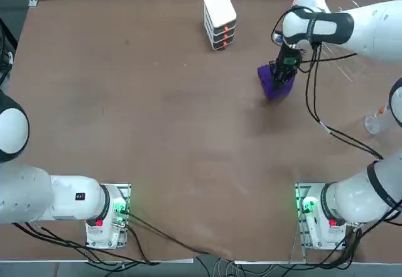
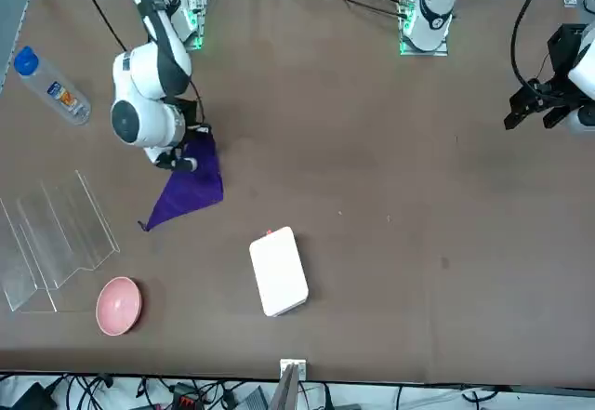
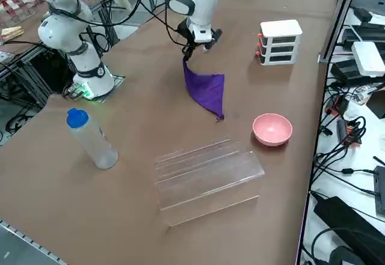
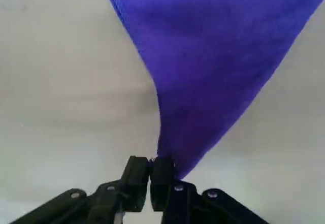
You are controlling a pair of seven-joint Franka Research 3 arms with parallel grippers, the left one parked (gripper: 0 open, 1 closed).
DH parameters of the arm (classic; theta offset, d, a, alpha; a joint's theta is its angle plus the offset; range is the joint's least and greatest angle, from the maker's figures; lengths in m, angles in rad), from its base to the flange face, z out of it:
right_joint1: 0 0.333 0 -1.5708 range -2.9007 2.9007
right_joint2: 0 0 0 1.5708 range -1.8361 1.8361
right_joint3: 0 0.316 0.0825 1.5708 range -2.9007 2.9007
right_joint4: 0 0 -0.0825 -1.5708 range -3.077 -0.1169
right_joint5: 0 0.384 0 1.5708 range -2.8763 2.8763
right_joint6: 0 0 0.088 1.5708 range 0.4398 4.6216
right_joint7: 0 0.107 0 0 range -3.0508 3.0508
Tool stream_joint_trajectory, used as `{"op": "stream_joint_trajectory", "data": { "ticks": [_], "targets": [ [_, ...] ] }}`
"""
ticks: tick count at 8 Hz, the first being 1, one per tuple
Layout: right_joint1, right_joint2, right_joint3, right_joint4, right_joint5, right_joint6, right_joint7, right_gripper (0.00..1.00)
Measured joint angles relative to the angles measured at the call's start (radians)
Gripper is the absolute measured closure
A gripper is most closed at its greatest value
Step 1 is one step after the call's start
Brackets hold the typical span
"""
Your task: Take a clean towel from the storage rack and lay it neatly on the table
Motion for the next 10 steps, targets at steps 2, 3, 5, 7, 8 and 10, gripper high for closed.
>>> {"op": "stream_joint_trajectory", "data": {
  "ticks": [2, 3, 5, 7, 8, 10],
  "targets": [
    [0.007, 0.000, -0.001, 0.000, 0.000, 0.000, 0.001, 0.68],
    [0.005, -0.004, -0.005, 0.006, 0.000, 0.005, 0.001, 0.51],
    [0.005, -0.018, -0.007, 0.052, 0.002, 0.013, 0.049, 0.13],
    [0.009, -0.020, -0.007, 0.117, -0.011, 0.039, 0.181, 0.00],
    [0.012, -0.005, -0.006, 0.133, -0.037, 0.074, 0.244, 0.02],
    [0.039, 0.091, -0.005, 0.216, -0.210, 0.098, 0.425, 0.05]
  ]
}}
